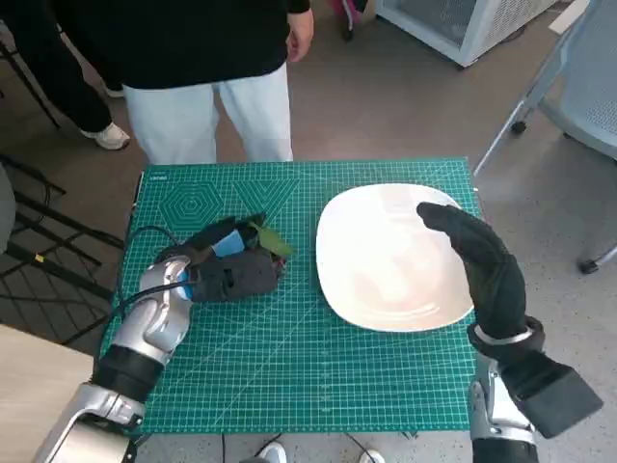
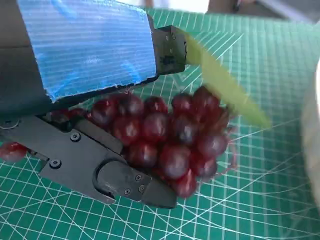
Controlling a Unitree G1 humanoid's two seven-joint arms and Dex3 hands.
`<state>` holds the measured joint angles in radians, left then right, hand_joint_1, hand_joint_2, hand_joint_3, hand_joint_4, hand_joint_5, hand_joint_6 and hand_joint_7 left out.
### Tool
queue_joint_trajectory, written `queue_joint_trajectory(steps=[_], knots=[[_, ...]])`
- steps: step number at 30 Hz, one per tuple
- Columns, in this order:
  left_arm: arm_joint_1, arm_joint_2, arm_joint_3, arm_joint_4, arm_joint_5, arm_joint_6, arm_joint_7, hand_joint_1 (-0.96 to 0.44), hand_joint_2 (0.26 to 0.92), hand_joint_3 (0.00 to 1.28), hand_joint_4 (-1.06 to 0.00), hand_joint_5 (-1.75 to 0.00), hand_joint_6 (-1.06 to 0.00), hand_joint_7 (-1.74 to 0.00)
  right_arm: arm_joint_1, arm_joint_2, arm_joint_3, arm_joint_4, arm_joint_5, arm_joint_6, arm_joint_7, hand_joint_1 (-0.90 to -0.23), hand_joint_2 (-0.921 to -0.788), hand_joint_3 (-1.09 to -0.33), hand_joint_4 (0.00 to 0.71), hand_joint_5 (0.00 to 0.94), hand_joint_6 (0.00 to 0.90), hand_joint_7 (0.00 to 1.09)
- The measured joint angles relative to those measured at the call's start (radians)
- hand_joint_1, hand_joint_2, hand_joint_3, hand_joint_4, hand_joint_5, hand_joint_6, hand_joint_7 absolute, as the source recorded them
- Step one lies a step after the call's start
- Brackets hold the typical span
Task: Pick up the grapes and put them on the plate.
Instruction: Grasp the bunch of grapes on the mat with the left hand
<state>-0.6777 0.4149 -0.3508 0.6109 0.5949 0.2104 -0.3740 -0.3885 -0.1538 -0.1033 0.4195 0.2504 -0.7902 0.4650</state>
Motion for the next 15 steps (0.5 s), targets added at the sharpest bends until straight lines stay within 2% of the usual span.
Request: queue_joint_trajectory(steps=[15], knots=[[-0.091, -0.037, -0.048, 0.184, -0.001, -0.008, 0.051, -0.48, 0.771, 0.0, 0.0, 0.0, -0.09, -0.01, -0.001, -0.001, -0.001, -0.001, 0.002, 0.0, 0.0, -0.621, -0.921, -0.717, 0.181, 0.002, 0.0, 0.43]])
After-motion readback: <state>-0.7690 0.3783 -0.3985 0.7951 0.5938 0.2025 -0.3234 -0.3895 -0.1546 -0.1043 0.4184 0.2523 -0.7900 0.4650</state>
